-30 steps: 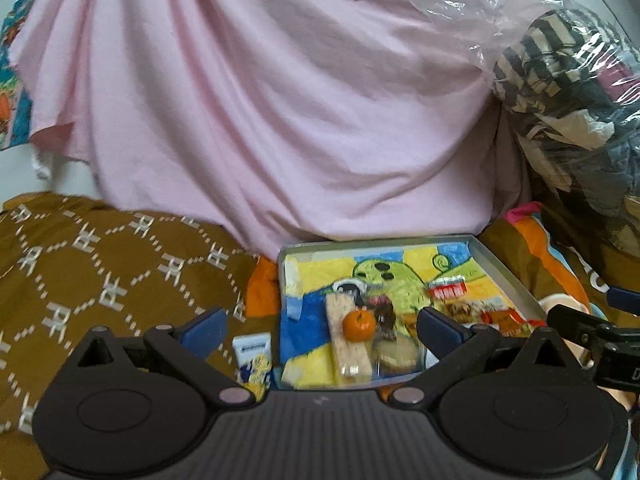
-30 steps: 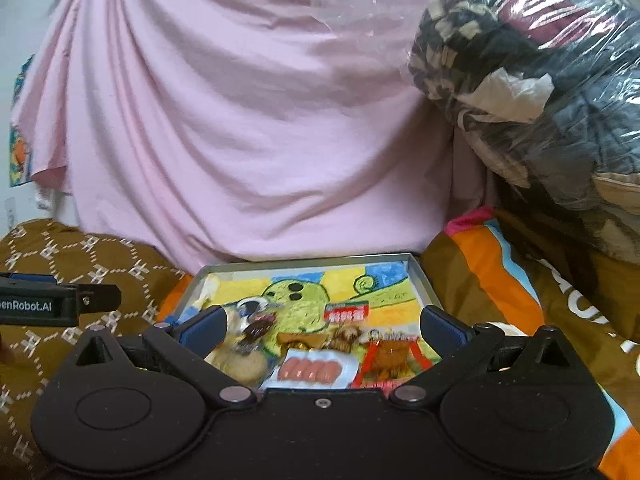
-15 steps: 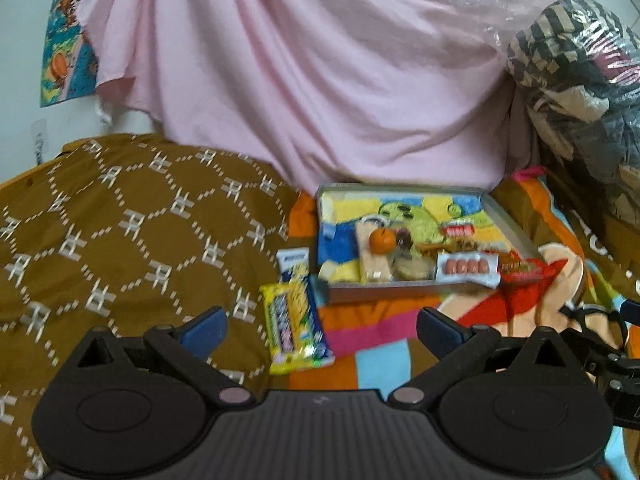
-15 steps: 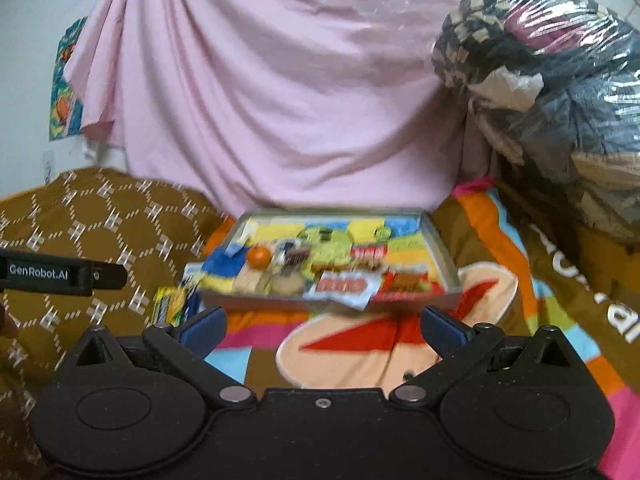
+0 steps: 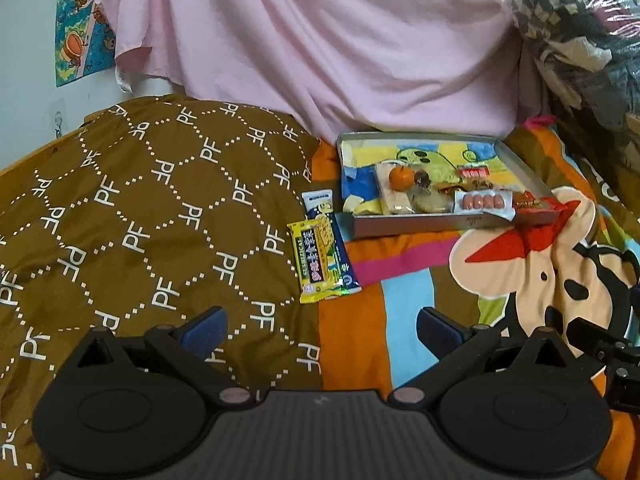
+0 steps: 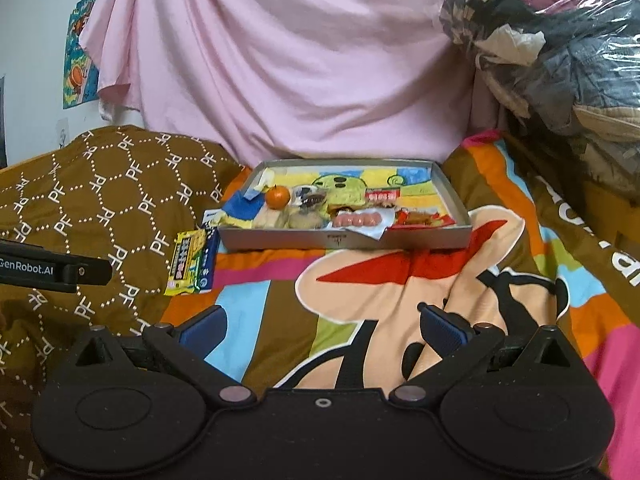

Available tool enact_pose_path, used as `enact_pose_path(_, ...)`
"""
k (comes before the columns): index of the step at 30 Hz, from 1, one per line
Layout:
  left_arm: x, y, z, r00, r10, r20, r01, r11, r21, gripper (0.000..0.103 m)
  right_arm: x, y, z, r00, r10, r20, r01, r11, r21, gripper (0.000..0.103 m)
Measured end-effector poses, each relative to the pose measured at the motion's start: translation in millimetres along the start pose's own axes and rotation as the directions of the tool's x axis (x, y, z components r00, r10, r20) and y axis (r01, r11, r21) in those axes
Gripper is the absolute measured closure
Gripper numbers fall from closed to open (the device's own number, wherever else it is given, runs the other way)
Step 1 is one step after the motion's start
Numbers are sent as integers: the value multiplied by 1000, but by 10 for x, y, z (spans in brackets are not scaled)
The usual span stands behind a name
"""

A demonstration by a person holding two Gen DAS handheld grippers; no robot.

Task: Organize snacks
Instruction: 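Withdraw both tools from the tray back over the remaining snacks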

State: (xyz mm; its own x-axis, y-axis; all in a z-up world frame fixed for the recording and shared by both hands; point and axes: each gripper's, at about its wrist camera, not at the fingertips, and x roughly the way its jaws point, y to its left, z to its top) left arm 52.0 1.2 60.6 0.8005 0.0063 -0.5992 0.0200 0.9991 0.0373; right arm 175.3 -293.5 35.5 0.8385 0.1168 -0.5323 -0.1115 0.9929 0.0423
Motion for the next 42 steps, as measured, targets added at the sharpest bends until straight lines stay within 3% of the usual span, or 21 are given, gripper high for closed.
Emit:
enact_pose_path(24,241,-38,-82,997,-1,-76,9,995,103,0,232,48,-78,996,39,-76,-39,999,4,1)
enact_pose_path(42,621,78,-28,993,4,-115,8,995,101,0,479,91,-128,992,36,-124,-37,999,-2,1)
